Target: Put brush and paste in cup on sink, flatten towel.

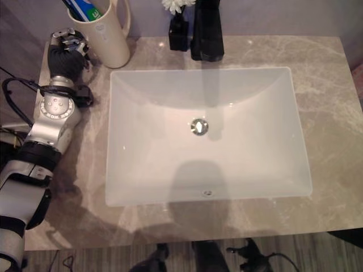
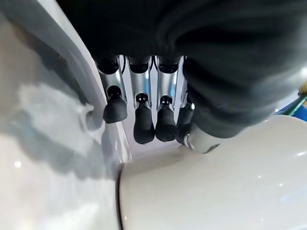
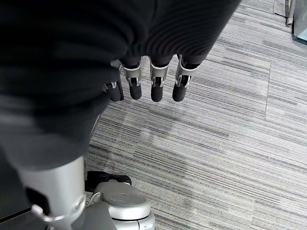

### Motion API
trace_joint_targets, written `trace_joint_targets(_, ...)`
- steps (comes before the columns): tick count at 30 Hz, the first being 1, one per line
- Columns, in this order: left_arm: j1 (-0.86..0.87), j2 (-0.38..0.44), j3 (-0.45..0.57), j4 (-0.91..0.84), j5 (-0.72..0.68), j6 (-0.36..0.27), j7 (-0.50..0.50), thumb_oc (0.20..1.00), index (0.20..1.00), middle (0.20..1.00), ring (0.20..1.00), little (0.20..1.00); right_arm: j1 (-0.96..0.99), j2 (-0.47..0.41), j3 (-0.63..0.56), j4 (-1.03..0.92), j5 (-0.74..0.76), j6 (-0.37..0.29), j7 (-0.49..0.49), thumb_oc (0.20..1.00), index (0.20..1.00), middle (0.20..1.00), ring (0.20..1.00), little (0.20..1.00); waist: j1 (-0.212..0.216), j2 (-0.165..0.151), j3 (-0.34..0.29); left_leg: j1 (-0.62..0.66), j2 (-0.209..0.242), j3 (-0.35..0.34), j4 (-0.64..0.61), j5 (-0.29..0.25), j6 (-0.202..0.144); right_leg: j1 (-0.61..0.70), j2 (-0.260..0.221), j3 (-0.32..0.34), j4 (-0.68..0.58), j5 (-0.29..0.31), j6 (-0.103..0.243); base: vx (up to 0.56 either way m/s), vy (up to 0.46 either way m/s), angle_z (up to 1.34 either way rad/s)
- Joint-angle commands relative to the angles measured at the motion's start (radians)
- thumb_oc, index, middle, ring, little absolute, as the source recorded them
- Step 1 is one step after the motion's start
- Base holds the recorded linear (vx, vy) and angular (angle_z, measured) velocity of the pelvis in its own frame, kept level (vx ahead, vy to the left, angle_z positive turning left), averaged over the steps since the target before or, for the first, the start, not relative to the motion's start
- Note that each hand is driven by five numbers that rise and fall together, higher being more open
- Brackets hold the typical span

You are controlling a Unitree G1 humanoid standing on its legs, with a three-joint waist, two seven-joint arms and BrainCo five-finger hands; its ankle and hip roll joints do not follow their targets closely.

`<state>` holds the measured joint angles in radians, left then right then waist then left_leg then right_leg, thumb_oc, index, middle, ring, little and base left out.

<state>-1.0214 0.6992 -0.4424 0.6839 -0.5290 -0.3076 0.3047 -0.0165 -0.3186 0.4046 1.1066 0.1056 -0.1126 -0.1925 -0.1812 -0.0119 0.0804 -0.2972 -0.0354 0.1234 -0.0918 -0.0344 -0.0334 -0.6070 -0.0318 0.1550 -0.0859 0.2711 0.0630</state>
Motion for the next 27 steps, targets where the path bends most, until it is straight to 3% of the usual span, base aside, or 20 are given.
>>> trace_joint_targets(1, 0.011, -0.045, -0.027, 0.039, 0.040, 0.001, 0.008, 0.200, 0.200, 0.200, 0.200, 0.200, -0.008, -0.050, 0.009, -0.014, 0.029, -0.005, -0.018, 1.000, 1.000, 1.000, 1.000, 1.000, -0.041, 0.038, 0.060, -0.017, 0.076, -0.009, 0.005, 0.060, -0.078, 0.065, -0.013, 0.007, -0.001, -0.072, 0.091, 0.00, 0.000, 0.00)
trace_joint_targets(19, -0.024, -0.069, -0.042, 0.061, 0.061, 0.004, 0.024, 0.200, 0.200, 0.200, 0.200, 0.200, -0.005, -0.053, 0.006, 0.006, 0.036, -0.008, -0.025, 1.000, 1.000, 1.000, 1.000, 1.000, -0.046, 0.032, 0.055, -0.031, 0.081, -0.003, 0.005, 0.068, -0.080, 0.049, -0.004, 0.010, -0.001, -0.067, 0.090, 0.00, 0.000, 0.00)
trace_joint_targets(27, 0.090, -0.069, 0.069, 0.054, 0.119, 0.007, 0.094, 0.200, 0.200, 0.200, 0.200, 0.200, -0.014, -0.050, -0.014, 0.037, 0.026, -0.002, -0.030, 1.000, 1.000, 1.000, 1.000, 1.000, -0.026, 0.015, 0.032, 0.021, 0.080, -0.013, 0.005, 0.052, -0.077, 0.105, -0.005, -0.008, -0.001, -0.082, 0.091, 0.01, 0.000, -0.01)
